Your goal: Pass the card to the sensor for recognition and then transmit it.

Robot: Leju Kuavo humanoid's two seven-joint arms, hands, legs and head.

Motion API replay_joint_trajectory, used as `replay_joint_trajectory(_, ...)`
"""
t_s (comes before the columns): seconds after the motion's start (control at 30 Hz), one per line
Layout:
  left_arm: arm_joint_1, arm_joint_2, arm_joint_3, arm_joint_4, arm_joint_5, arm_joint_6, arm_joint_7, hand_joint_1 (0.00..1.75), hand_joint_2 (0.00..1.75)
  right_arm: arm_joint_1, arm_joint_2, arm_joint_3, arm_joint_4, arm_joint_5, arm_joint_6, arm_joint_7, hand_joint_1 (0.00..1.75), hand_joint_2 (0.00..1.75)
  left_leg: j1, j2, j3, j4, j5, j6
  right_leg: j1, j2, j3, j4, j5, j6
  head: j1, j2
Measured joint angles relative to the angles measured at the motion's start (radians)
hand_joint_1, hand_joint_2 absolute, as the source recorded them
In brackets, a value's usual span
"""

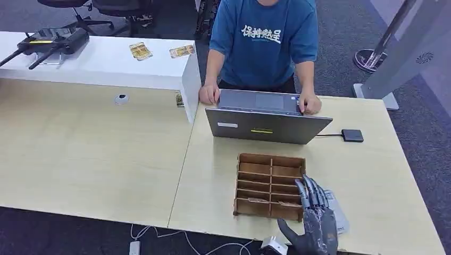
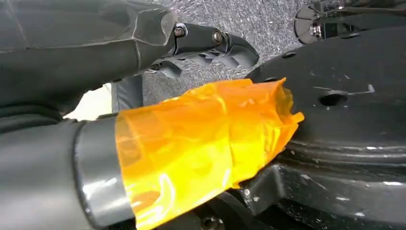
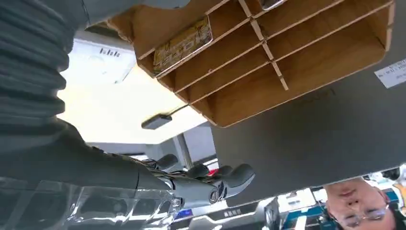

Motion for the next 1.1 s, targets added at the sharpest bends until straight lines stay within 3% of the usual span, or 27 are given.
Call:
replay_joint_trajectory(0.5, 0.000, 0.005, -0.002, 0.000, -0.003, 0.000, 0.000, 0.00, 0.00, -0.020, -0.003, 0.002, 0.016, 0.089, 0.017, 0.051, 0.00, 1.75, 0.000, 0.000, 0.000, 0.000, 0.000, 0.000, 0.000, 0.000, 0.000, 0.000, 0.000, 0.000, 0.000, 0.000)
replay_joint_trajectory(0.87, 0.000, 0.005, -0.002, 0.000, 0.010, 0.000, 0.006, 0.00, 0.00, -0.025, -0.021, 0.002, 0.012, 0.067, 0.121, 0.100, 0.00, 1.75, 0.000, 0.000, 0.000, 0.000, 0.000, 0.000, 0.000, 0.000, 0.000, 0.000, 0.000, 0.000, 0.000, 0.000)
replay_joint_trajectory(1.1, 0.000, 0.005, -0.002, 0.000, 0.011, 0.000, 0.008, 0.00, 0.00, -0.025, -0.027, 0.002, 0.012, 0.065, 0.131, 0.103, 0.00, 1.75, 0.000, 0.000, 0.000, 0.000, 0.000, 0.000, 0.000, 0.000, 0.000, 0.000, 0.000, 0.000, 0.000, 0.000)
